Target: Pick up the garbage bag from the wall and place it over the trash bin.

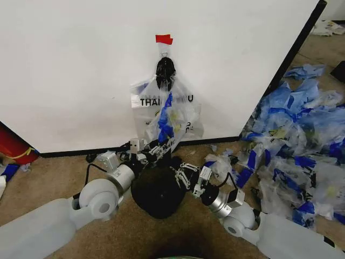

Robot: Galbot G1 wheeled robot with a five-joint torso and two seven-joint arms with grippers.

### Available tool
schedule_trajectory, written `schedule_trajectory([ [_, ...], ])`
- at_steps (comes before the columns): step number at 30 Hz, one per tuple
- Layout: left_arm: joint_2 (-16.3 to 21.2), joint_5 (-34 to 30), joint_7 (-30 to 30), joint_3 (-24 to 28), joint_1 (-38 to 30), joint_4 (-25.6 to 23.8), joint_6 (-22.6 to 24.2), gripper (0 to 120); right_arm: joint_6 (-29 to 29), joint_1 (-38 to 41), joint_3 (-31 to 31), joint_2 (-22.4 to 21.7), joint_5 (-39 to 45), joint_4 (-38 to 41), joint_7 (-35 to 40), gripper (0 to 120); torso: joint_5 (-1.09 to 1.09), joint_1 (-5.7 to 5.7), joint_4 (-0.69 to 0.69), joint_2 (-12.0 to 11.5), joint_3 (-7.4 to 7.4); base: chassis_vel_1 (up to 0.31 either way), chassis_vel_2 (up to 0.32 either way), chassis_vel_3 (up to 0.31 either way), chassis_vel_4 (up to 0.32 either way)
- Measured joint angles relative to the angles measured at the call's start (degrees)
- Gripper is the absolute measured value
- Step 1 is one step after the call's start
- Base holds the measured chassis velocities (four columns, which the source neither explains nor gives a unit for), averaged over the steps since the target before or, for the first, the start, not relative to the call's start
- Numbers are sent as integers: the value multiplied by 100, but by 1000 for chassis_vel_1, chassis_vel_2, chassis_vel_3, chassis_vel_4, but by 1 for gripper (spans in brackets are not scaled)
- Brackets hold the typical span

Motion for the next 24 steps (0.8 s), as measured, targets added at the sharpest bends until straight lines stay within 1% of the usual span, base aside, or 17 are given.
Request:
schedule_trajectory([
  [4, -12, 39, -6, -58, 51, 0, -7, 4, 4, -40, 13, 13, -16, 13, 3, 0, 0, 0, 0, 0, 0, 0, 0, 0, 0],
  [5, -26, 45, -12, -146, 93, -3, -8, 0, 6, -56, 34, 13, -19, 20, 6, 0, 0, 0, 0, 0, 0, 0, 0, 0, 0],
  [6, -26, 45, -12, -146, 93, -3, -8, 0, 6, -56, 34, 13, -19, 20, 6, 0, 0, 0, 0, 0, 0, 0, 0, 0, 0],
  [8, -41, 48, -35, -314, 171, -43, -6, 0, 9, -80, 78, 13, -19, 23, 15, 0, 0, 0, 0, 0, 0, 0, 0, 0, 0],
  [11, -14, 66, -83, -695, 374, -179, 33, 0, 17, -120, 155, 26, -20, 24, 21, 0, -1, 0, -1, 0, 0, 0, 0, 0, 0],
  [13, 73, 70, -95, -1071, 614, -350, 76, 0, 18, -160, 212, 45, -20, 38, 40, 0, 1, 0, 0, 0, 0, 0, 0, 0, 0],
  [14, 73, 70, -95, -1071, 614, -350, 76, 0, 18, -160, 212, 45, -20, 38, 40, 0, 1, 0, 0, 0, 0, 0, 0, 0, 0],
  [15, 108, 71, -96, -1200, 713, -414, 87, 0, 18, -176, 230, 50, -20, 49, 44, 0, 0, 0, 0, 0, 0, 0, 0, 0, 0],
  [20, 341, 177, -81, -2002, 1497, -866, 94, 0, 18, -283, 335, 64, -27, 102, 51, 0, 0, 0, 1, 0, 0, 0, 0, 0, 0],
  [21, 341, 177, -81, -2002, 1497, -866, 94, 0, 18, -283, 335, 64, -27, 102, 51, 0, 0, 0, 1, 0, 0, 0, 0, 0, 0],
  [24, 386, 323, -83, -2482, 1969, -1144, 53, 0, 19, -402, 437, 54, -60, 127, 52, 0, 1, 0, 2, 0, 0, 0, 0, 0, 0],
])
